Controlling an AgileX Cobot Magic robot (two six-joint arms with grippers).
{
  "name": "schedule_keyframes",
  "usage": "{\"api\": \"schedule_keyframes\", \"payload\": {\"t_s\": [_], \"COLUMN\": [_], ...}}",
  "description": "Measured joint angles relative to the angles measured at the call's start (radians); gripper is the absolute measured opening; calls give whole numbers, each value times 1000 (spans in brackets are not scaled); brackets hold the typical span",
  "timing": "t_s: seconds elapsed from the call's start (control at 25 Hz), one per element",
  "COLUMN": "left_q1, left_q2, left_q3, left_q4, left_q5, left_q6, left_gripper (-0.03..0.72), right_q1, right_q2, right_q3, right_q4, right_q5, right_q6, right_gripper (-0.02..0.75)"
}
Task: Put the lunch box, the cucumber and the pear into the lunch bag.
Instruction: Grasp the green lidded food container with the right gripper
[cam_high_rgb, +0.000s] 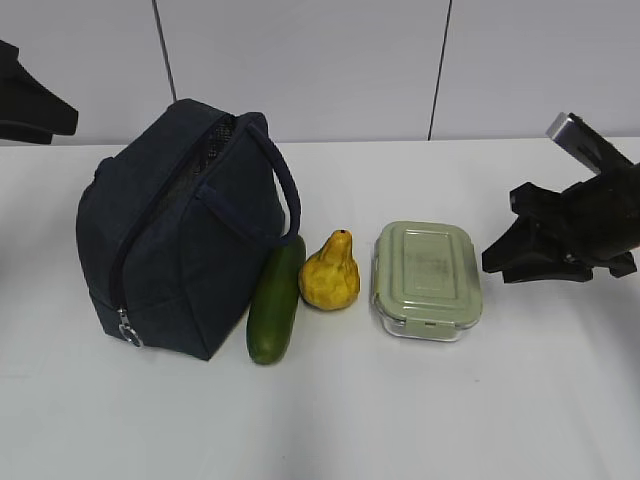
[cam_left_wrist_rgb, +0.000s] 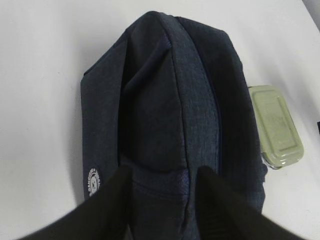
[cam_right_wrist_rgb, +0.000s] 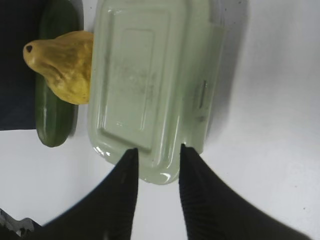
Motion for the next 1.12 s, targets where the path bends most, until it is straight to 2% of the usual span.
{"api": "schedule_keyframes", "payload": {"t_s": [0.12, 0.16, 0.2, 0.28, 0.6, 1.12], "left_q1": [-1, -1, -1, -10, -48, -48], "left_q2": [0, 0, 0, 1, 18, 23], "left_q3": [0, 0, 0, 0, 0, 0], "left_q4": [11, 17, 22, 26, 73, 74], "left_q5": [-15, -17, -21, -24, -54, -73], "left_q6": [0, 0, 0, 0, 0, 0], "left_gripper": [255, 255, 255, 255, 255, 255], "right_q1": [0, 0, 0, 0, 0, 0], "right_q2": [43, 46, 66, 92, 213, 297], "right_q3": [-34, -41, -65, -101, -220, -236], "right_q4": [-13, -14, -21, -23, -28, -8], "right_q5": [-12, -12, -14, -11, 72, 94], "right_q6": [-8, -9, -11, -15, -17, -66], "right_gripper": [349, 373, 437, 478, 499, 499]}}
